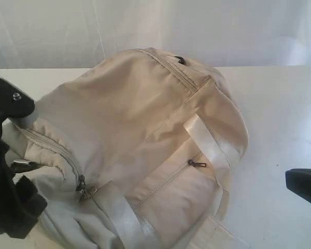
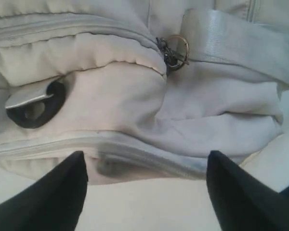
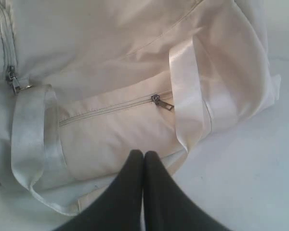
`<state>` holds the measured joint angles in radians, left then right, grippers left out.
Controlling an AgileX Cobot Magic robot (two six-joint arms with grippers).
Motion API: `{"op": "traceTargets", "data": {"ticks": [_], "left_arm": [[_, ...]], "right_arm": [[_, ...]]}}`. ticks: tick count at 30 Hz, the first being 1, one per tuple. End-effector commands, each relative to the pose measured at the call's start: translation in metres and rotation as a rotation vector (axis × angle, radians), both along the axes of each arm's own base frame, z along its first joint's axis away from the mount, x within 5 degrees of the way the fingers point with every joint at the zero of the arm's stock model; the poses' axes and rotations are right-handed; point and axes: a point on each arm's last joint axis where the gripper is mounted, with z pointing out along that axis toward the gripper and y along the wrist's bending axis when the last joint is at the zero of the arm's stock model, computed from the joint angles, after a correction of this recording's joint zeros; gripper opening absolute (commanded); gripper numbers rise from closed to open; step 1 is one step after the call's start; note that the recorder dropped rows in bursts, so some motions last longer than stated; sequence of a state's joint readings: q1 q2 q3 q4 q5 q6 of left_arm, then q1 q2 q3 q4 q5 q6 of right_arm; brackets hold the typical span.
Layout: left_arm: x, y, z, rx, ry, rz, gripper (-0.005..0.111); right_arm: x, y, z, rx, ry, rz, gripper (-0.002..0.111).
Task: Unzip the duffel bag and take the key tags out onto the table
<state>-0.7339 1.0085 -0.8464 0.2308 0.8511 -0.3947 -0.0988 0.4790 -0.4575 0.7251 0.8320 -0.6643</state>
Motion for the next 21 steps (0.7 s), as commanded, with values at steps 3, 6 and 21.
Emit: {"op": "traceTargets", "data": {"ticks": [3,6,21], "left_arm": [[0.003,-0.001,-0.022,-0.071,-0.051,0.062,0.072],[0.005,0.008,-0.029,-0.001,-0.08,0.135,0.055],[0.005,0.057,-0.033,0.59,-0.141,0.141,0.0]], "right_arm": [[0.001,-0.001,0.004,-0.002,-0.017,-0.006,0.0],[0.001,-0.001,0.004,-0.002,-0.017,-0.006,0.0],[0.022,-0.004,0.008,0.052,0.062,-0.059,0.0]]}}
